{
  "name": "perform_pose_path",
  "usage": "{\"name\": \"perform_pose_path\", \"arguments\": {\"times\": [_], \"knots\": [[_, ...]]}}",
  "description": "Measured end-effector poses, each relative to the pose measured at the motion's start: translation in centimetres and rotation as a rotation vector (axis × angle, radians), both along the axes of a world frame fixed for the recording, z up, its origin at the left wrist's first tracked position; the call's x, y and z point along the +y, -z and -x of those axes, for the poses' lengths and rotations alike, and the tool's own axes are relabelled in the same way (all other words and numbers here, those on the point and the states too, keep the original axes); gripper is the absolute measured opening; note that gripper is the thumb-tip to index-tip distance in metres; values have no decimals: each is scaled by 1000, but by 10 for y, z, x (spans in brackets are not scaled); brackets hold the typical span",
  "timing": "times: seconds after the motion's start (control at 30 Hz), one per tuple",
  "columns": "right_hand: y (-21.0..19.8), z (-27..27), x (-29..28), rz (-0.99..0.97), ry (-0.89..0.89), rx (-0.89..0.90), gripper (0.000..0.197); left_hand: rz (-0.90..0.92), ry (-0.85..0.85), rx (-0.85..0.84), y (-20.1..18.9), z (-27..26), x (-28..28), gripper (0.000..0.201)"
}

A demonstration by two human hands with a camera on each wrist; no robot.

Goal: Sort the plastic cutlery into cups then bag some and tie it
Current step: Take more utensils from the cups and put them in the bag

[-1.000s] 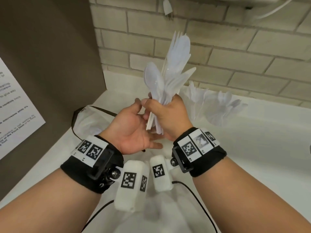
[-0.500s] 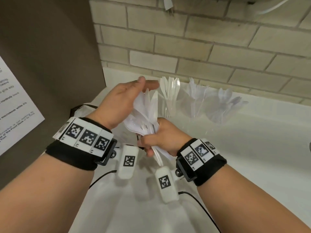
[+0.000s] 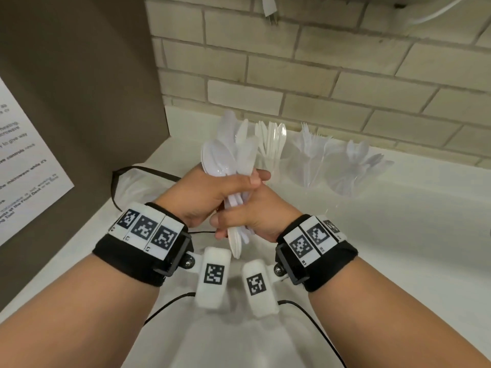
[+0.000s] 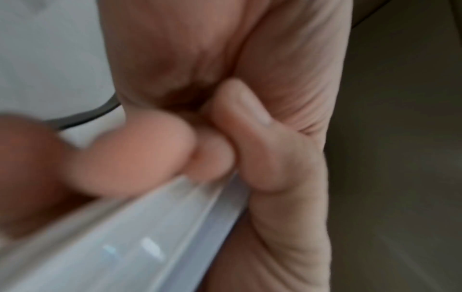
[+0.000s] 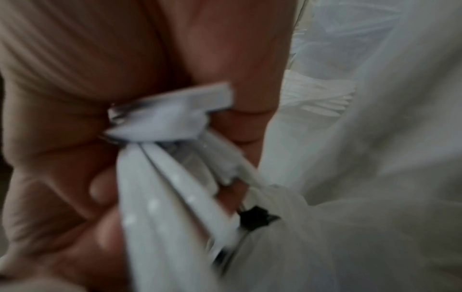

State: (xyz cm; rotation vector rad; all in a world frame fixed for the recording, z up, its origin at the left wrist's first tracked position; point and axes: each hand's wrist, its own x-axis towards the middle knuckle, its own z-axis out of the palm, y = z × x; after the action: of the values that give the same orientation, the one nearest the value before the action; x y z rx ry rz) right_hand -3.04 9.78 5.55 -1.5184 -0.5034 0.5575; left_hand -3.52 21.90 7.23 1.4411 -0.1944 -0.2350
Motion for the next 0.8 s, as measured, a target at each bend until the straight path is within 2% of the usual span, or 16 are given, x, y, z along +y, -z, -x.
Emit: {"name": "perform_pose_path", "arguments": {"times": [0.07,0.1,0.17,0.27,0.37,0.43,0.53,0.6,0.7,0.8], "knots": [[0,1,-2,76,-1,3,23,86,-93,-1,-3,0,-1,4],[1,1,-2,121,27,5,22,120,-130,-11,-2,0,-1,1],[2,1,0,159,77,0,22,129,-142,-23,-2,1,-2,8],[1,2,2,149,52,-57,11,99,-87,4,1,7,-5,21],[-7,-5,-9,316,43,-204,23,248,-174,22,6,2,-1,17],[-19,-11,-20,403,184,-231,31,409,-200,44,9,-4,7,16],[-31,-20,-28,205,500,-184,42,422,-110,108,18,-7,17,17],[-34,-24,-26,138,609,-206,36,366,28,153,22,-5,14,17],[-33,-23,-21,167,572,-251,22,346,137,192,22,-1,4,7],[-27,-22,-21,219,550,-311,31,315,123,194,25,-2,0,13]]}}
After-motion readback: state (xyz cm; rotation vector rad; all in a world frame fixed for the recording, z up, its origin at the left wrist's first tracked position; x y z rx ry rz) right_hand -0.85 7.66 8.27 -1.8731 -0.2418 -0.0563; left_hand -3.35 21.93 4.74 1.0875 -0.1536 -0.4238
